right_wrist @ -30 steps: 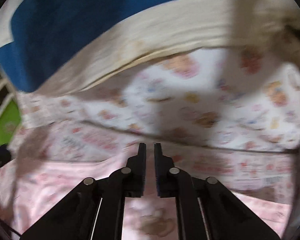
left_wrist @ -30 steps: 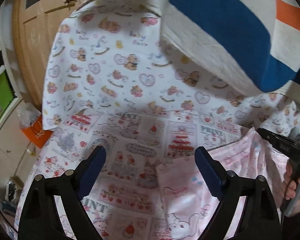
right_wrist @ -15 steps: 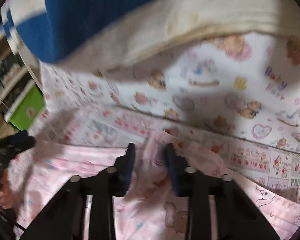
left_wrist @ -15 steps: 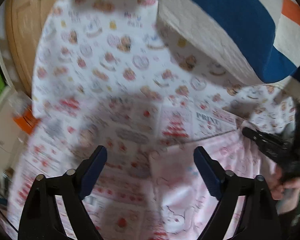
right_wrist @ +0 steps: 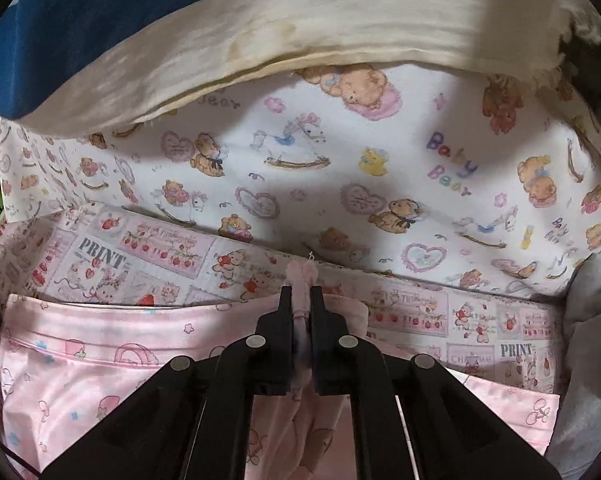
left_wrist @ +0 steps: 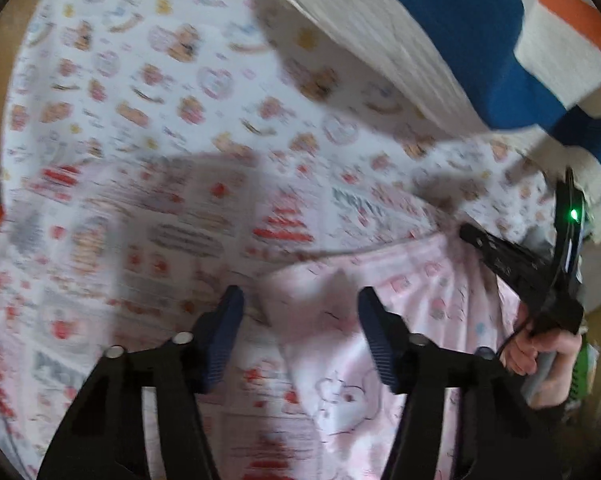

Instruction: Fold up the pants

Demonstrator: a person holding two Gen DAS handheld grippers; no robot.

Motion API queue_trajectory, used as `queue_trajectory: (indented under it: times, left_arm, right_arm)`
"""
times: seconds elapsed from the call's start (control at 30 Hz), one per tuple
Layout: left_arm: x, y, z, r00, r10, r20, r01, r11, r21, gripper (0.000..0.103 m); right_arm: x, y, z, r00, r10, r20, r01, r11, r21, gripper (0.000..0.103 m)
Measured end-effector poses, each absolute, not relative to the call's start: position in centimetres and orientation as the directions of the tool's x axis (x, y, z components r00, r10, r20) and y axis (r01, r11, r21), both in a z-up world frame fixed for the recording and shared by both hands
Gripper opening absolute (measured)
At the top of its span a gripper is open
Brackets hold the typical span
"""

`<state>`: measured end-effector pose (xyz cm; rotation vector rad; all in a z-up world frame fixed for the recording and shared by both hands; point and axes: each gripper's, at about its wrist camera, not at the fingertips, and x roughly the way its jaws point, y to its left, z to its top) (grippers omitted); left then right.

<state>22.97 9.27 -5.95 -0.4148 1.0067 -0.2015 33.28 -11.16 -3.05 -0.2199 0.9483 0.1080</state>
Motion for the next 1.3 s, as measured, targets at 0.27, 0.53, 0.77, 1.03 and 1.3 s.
queue_trajectory:
  times: [0.27,0.53,0.77,1.03,1.3]
  left_arm:
    - [23.2,8.7,-5.9,0.551,-0.276,-0.787,-0.027,0.938,-0.347,0.059]
    - [23.6,8.6,-6.1,0.574,-0.328,-0.750,0.015,0.920,-0.391,0.018]
    - [23.1,7.6,-5.7,0.620,-0.238,-0.748,0.016,0.957,-0.290,0.003]
    - [20.9,8.7,-1.1,0.800,0.122,-0.588,-0.135,0.991,0.022,0.002]
    - [22.5,12.4,-3.2,0.648,0.244,-0.721,-0.270,0.959,0.082,0.003]
  right_arm:
    - [34.7,-14.1,-2.2,0.561,-0.031,-0.827,-0.117,0.986,-0.116,0.006]
    - [35.5,-15.0,-1.9,0.557,-0.044,-0.829,-0.113,0.985,-0.128,0.006]
    - [34.5,-14.1,-2.1,0.567,-0.005,-0.824,-0.128,0.987,-0.094,0.006]
    - [33.2,-11.7,-0.9,0.614,0.209,-0.762,-0.246,0.967,0.067,0.006]
    - [31.5,-8.3,-1.8,0.624,0.282,-0.729,-0.329,0.941,0.082,0.006]
